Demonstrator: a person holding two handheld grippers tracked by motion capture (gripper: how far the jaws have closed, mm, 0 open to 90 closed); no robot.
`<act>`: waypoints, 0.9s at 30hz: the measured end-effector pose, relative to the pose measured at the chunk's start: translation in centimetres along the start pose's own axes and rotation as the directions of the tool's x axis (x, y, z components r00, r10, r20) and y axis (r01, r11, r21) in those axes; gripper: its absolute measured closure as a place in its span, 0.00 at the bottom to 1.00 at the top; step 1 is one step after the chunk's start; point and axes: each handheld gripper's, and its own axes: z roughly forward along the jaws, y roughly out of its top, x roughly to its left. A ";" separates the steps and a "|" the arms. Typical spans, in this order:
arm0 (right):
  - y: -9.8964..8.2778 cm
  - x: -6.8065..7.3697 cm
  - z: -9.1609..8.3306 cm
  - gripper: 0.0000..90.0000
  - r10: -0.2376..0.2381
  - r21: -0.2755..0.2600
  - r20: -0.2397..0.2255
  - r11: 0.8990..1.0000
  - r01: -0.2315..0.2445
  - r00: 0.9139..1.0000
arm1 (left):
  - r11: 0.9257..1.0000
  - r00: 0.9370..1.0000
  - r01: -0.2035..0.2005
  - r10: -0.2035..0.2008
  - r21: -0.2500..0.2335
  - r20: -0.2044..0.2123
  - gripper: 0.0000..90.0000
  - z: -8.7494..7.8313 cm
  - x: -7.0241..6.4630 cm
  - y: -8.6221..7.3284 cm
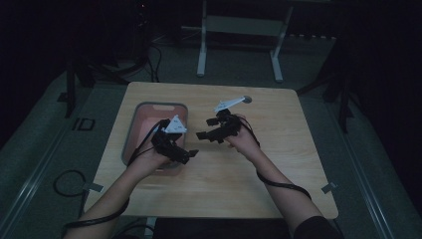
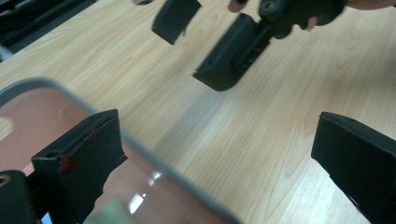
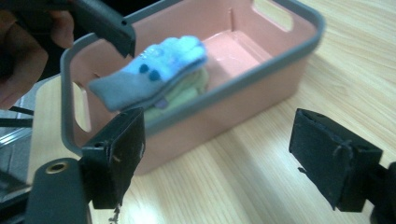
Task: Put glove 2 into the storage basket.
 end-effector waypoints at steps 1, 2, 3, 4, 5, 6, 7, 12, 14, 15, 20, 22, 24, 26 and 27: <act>-0.3 -0.2 -0.3 0.20 0.001 -0.003 0.007 1.000 -0.001 1.000 | 1.000 1.000 -0.004 0.004 0.000 0.004 0.03 0.3 -0.3 0.2; -0.6 -0.4 -0.6 0.20 0.002 -0.004 0.009 1.000 -0.002 1.000 | 1.000 1.000 -0.014 0.014 -0.003 0.005 0.03 0.5 -0.5 0.3; -0.9 -0.6 -0.8 0.20 0.004 -0.004 0.014 1.000 -0.003 1.000 | 1.000 1.000 -0.014 0.014 -0.008 0.013 0.03 0.7 -0.7 0.5; -1.2 -0.8 -1.1 0.20 0.006 -0.001 0.020 1.000 -0.006 1.000 | 1.000 1.000 -0.014 0.015 -0.007 0.022 0.03 1.0 -0.9 0.6; -1.5 -1.0 -1.3 0.20 0.009 0.000 0.023 1.000 -0.009 1.000 | 1.000 0.999 -0.018 0.018 -0.006 0.028 0.03 1.2 -1.0 0.7; -1.9 -1.2 -1.5 0.20 0.014 0.004 0.027 1.000 -0.014 1.000 | 1.000 0.999 -0.020 0.021 -0.006 0.031 0.03 1.5 -1.2 0.8; -2.2 -1.4 -1.6 0.20 0.015 0.010 0.033 1.000 -0.016 0.999 | 1.000 0.999 -0.026 0.026 -0.005 0.036 0.03 1.8 -1.4 0.9; -3.9 -2.1 -2.7 0.20 0.030 0.003 0.047 1.000 -0.030 0.998 | 0.999 0.997 -0.039 0.040 -0.005 0.072 0.03 3.1 -2.3 1.3; -4.2 -2.2 -2.8 0.20 0.032 0.002 0.050 0.999 -0.032 0.998 | 0.999 0.996 -0.042 0.043 -0.013 0.079 0.03 3.5 -2.7 1.4; -4.8 -2.3 -3.1 0.20 0.039 0.004 0.053 0.999 -0.039 0.998 | 0.999 0.995 -0.046 0.046 -0.011 0.084 0.03 3.6 -2.8 1.4; -6.1 -2.5 -3.6 0.20 0.055 0.008 0.060 0.998 -0.055 0.997 | 0.998 0.992 -0.060 0.061 -0.010 0.113 0.03 4.5 -3.6 1.6; -7.3 -2.7 -4.1 0.20 0.055 -0.017 0.057 0.998 -0.055 0.997 | 0.997 0.989 -0.072 0.073 -0.011 0.131 0.03 5.1 -4.2 1.7; -8.0 -2.8 -4.4 0.20 0.062 -0.034 0.063 0.998 -0.060 0.996 | 0.997 0.987 -0.076 0.077 -0.015 0.143 0.03 5.5 -4.6 1.7; -8.4 -2.9 -4.5 0.20 0.066 -0.037 0.063 0.997 -0.064 0.996 | 0.997 0.986 -0.077 0.078 -0.017 0.149 0.03 5.7 -4.9 1.7; -8.7 -2.9 -4.6 0.20 0.073 -0.037 0.062 0.997 -0.070 0.995 | 0.996 0.983 -0.083 0.084 -0.016 0.165 0.03 6.1 -5.3 1.7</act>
